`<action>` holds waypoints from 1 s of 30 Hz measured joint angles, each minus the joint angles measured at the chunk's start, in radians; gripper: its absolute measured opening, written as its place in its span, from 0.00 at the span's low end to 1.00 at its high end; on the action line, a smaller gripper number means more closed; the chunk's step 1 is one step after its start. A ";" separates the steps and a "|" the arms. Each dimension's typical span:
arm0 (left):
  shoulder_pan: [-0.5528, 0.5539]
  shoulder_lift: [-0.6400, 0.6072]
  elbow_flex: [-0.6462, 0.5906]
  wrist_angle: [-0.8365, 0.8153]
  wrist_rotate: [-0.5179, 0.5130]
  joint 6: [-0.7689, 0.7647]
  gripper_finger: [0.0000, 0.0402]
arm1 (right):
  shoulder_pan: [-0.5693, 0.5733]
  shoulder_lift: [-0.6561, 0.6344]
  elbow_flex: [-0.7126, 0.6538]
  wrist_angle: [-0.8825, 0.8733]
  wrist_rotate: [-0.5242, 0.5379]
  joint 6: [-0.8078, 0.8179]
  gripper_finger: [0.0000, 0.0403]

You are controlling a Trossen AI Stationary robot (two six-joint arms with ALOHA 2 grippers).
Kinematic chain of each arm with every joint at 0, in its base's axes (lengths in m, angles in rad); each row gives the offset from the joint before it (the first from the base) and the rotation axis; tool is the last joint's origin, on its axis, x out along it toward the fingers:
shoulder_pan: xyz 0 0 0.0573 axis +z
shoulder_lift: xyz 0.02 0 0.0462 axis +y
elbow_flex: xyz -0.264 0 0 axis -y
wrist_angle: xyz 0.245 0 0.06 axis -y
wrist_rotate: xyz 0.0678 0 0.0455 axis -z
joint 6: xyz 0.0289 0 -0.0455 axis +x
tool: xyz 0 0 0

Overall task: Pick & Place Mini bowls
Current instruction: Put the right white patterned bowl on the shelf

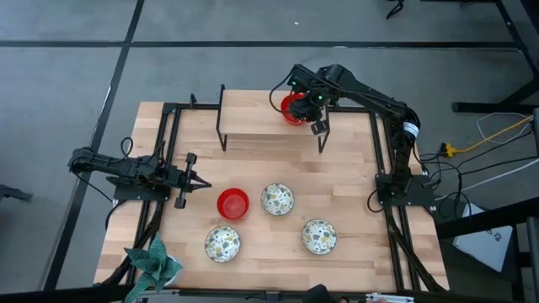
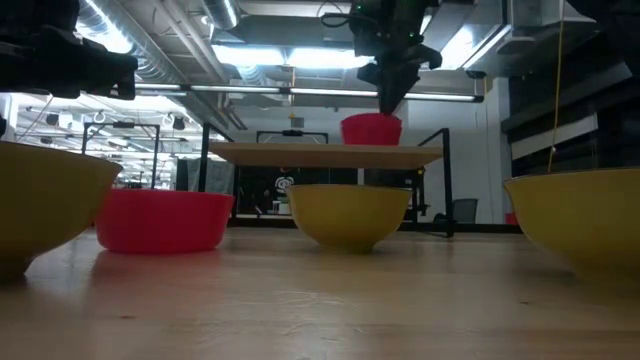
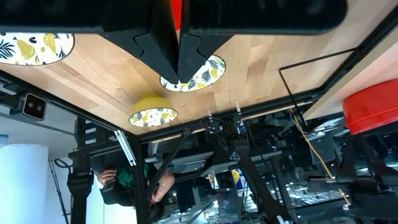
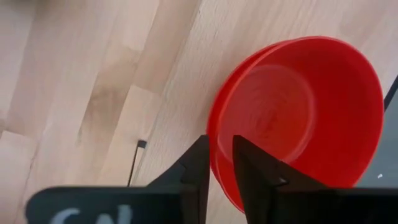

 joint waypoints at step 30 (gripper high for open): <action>0.000 0.000 0.000 0.000 0.000 0.000 0.01 | 0.178 -0.099 0.000 -0.083 -0.067 0.178 0.18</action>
